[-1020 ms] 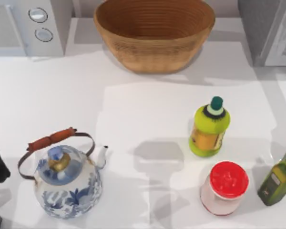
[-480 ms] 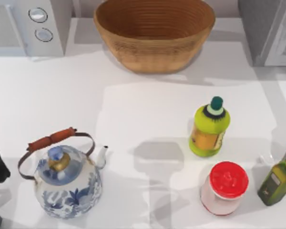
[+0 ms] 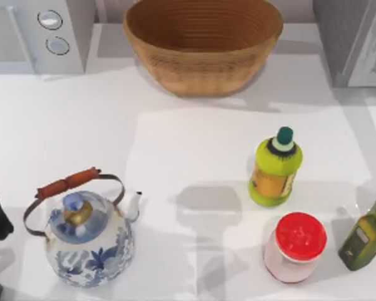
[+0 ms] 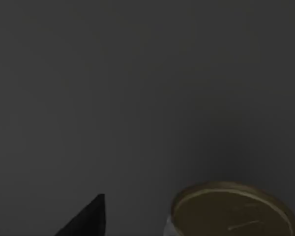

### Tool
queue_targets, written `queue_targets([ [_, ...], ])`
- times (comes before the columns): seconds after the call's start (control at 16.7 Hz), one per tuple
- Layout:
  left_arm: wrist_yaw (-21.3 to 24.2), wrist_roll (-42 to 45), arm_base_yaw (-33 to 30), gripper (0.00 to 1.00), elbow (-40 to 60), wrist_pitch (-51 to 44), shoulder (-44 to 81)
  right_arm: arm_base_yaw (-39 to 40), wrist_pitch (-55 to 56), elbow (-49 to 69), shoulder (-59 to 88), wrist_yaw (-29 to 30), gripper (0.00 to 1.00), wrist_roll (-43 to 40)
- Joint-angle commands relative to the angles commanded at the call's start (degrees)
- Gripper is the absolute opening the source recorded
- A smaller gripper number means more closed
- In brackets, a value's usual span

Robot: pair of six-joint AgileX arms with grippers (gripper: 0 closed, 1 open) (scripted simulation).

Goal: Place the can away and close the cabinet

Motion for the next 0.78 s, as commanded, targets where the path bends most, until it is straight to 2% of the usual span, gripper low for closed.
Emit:
queue_targets([
  [0.3, 0.0, 0.0, 0.0, 1.00, 0.0, 0.0, 0.0, -1.3, 8.6, -26.7, -22.8, -2.6, 1.00, -1.7],
  [0.78, 0.0, 0.0, 0.0, 1.00, 0.0, 0.0, 0.0, -3.8, 23.5, -92.0, -67.3, -5.3, 1.00, -2.6],
])
